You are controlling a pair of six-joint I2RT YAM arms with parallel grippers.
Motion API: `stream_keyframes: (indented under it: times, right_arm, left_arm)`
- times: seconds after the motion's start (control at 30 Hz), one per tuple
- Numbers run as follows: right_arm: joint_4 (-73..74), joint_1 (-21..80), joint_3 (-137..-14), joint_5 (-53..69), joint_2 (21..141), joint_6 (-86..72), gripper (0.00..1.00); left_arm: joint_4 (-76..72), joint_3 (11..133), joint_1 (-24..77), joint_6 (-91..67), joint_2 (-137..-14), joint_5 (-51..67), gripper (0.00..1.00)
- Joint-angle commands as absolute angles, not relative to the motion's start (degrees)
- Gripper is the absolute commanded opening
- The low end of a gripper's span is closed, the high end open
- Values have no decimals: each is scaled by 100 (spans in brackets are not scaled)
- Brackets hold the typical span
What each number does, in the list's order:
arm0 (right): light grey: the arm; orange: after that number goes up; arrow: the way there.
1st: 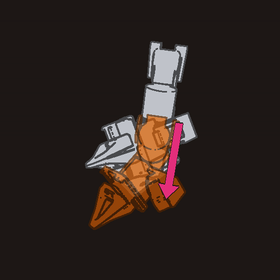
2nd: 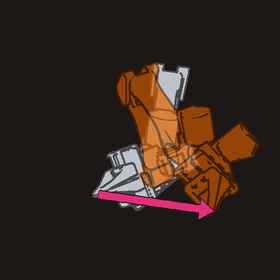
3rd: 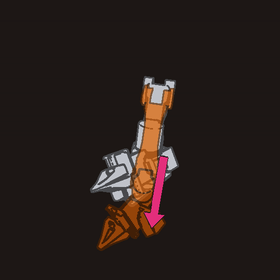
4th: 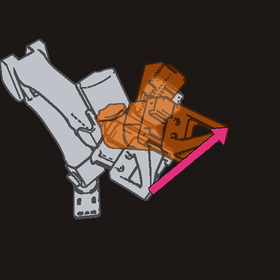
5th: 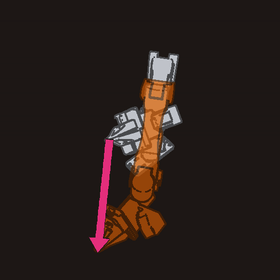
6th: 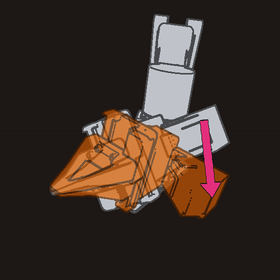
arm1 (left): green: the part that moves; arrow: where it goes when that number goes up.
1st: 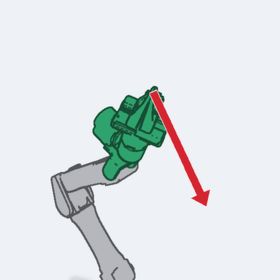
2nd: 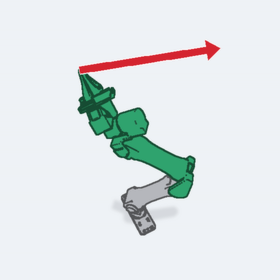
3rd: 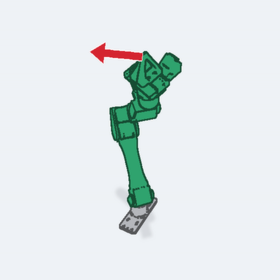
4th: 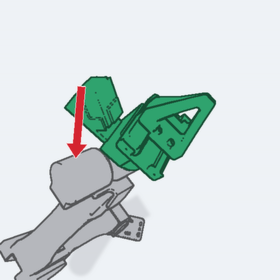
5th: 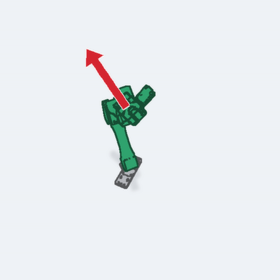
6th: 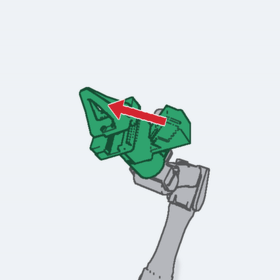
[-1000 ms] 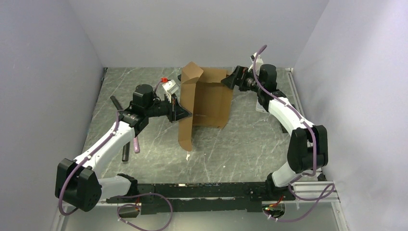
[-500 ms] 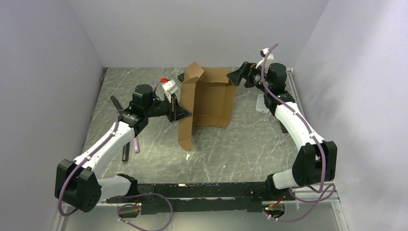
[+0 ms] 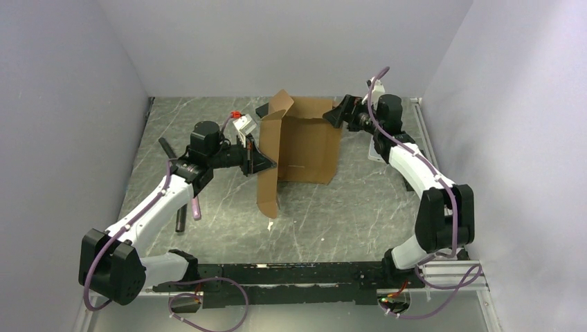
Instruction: Fold the paper box
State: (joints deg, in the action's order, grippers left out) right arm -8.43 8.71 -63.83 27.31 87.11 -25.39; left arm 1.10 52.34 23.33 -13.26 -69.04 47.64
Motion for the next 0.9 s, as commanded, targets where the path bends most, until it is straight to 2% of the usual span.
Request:
stream_keyframes:
  times: [0.0,0.27,0.57,0.87]
  right_arm:
    - [-1392,870,-6530,3060,8919,-2805,100]
    - [-676,870,-6777,2802,8543,-2079,100]
    - [-474,738,-6434,2505,7735,-2006,100]
    - [-814,386,-6439,3039,8274,-2395,100]
  left_arm:
    - [-220,5238,2354,-1351,-6733,4955,0]
    - [-132,5223,2355,-1282,-6689,4856,0]
    - [-165,5255,2355,-1318,-6715,4799,0]
    - [-249,5229,2364,-1408,-6680,4868,0]
